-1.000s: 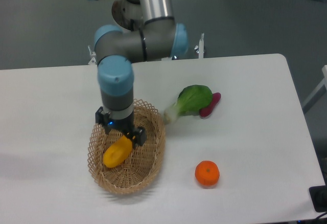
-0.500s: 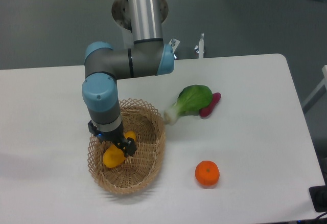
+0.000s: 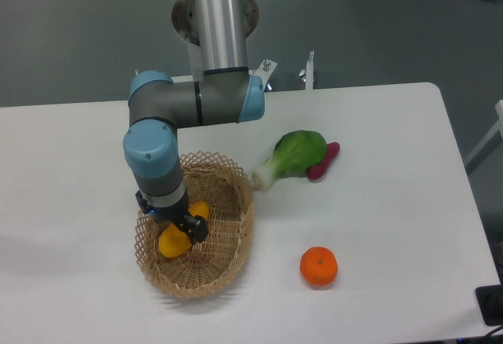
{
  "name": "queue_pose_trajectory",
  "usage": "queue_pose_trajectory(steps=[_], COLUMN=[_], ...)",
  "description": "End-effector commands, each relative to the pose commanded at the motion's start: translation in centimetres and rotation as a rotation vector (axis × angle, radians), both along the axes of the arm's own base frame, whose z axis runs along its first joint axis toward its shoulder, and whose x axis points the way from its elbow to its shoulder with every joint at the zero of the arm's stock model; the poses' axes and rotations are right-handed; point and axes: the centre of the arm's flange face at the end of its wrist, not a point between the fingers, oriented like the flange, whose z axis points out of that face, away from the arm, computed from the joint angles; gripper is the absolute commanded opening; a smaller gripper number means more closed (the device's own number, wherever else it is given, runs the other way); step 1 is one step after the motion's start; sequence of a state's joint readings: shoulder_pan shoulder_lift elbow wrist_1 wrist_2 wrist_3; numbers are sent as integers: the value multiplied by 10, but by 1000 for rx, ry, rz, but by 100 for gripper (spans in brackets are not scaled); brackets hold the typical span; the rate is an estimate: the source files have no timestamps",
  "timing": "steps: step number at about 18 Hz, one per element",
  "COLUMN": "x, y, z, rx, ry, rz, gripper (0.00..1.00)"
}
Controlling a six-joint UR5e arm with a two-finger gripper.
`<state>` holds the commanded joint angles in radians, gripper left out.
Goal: Pick up the mango from the basket
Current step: 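Lower the gripper onto the yellow mango and close on it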
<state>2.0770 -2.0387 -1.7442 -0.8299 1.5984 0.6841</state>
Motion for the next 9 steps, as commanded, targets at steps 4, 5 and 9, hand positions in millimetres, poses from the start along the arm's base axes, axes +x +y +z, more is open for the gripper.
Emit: queue_pose_trajectory(steps=[4, 5, 9], x=[0, 0, 0], y=[0, 0, 0], z=[0, 0, 3], rx=[1, 1, 4], ry=[1, 1, 1], rz=[-5, -5, -8], gripper=[55, 55, 47])
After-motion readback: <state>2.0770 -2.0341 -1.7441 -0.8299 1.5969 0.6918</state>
